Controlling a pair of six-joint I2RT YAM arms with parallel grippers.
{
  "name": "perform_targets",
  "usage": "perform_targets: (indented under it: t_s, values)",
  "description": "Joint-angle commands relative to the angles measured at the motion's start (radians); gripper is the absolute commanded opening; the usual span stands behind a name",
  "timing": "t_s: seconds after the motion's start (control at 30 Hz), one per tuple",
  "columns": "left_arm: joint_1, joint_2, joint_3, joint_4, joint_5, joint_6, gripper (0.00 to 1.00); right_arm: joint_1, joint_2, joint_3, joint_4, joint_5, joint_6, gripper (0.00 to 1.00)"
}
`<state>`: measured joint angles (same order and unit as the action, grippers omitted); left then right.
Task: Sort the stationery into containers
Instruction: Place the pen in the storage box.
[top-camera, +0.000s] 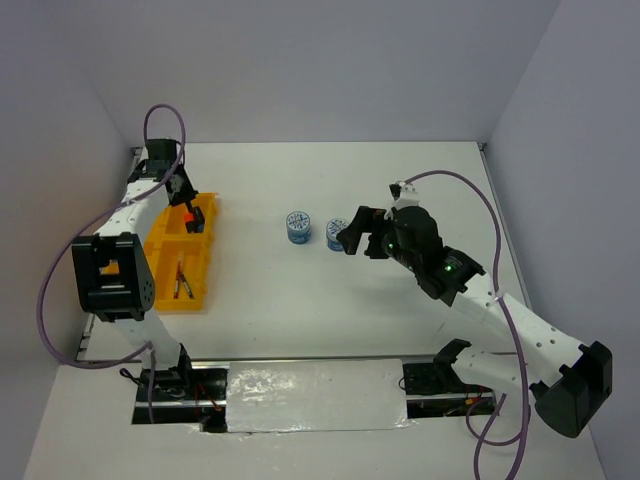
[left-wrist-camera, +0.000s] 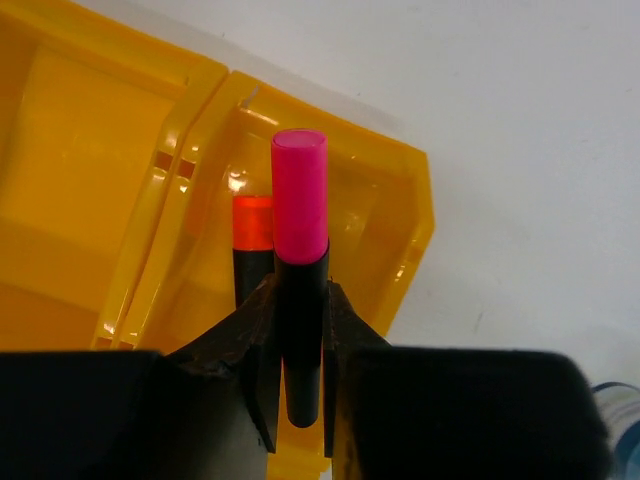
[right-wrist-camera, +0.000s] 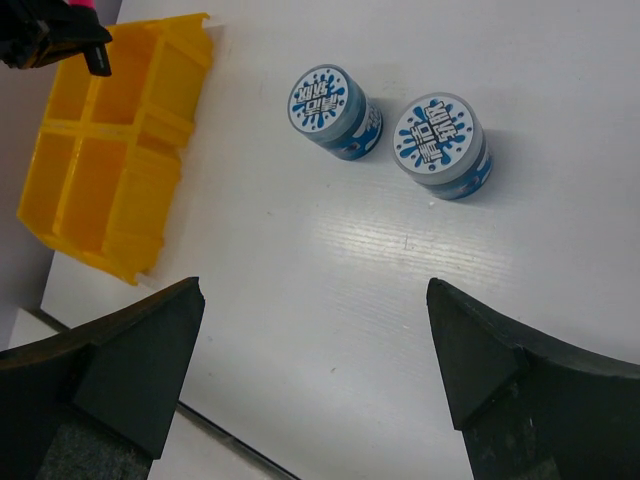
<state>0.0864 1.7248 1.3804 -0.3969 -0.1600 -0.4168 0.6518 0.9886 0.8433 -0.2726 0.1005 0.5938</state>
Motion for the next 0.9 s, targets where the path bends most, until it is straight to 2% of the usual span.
perform_targets:
  t_s: [0.0,0.03,0.13,0.17,0.23,0.33,0.4,0.5,0.53,0.7,0.87]
  values:
    - [0.021,0.036,0.025,-0.051,-0.035,0.012,0.28,-0.014,-0.025,0.002,0.018,-0.022,-0.057,1.0]
    - [0.024,0.038,0.017,-0.04,-0.027,0.004,0.33,-0.018,-0.028,0.005,0.016,-0.022,-0.058,1.0]
    - [0.026,0.018,-0.014,-0.016,-0.01,-0.002,0.55,-0.024,-0.034,0.013,0.012,-0.021,-0.068,1.0]
    - [0.026,0.01,-0.017,-0.011,-0.004,-0.007,0.69,-0.026,-0.037,0.014,0.012,-0.021,-0.069,1.0]
    - [0.026,-0.022,-0.021,-0.008,0.005,-0.008,0.77,-0.026,-0.036,0.019,0.007,-0.022,-0.069,1.0]
    - [0.02,-0.106,-0.026,0.007,0.042,-0.016,0.99,-0.026,-0.047,0.014,0.004,-0.025,-0.069,1.0]
    - [-0.005,-0.189,-0.032,0.033,0.059,-0.027,0.99,-0.027,-0.062,0.007,-0.002,-0.021,-0.068,1.0]
    - [-0.152,-0.235,0.005,0.041,0.016,-0.011,0.99,-0.027,-0.099,-0.006,-0.019,-0.016,-0.06,1.0]
    - [-0.245,-0.229,0.031,0.024,-0.002,-0.01,0.99,-0.027,-0.117,-0.007,-0.026,-0.015,-0.055,1.0]
    - [-0.509,-0.128,0.12,0.03,0.002,0.009,0.99,-0.024,-0.188,-0.035,-0.077,-0.03,-0.057,1.0]
    - [-0.62,0.001,0.181,0.044,-0.024,0.029,0.99,-0.026,-0.277,-0.047,-0.131,-0.094,-0.06,1.0]
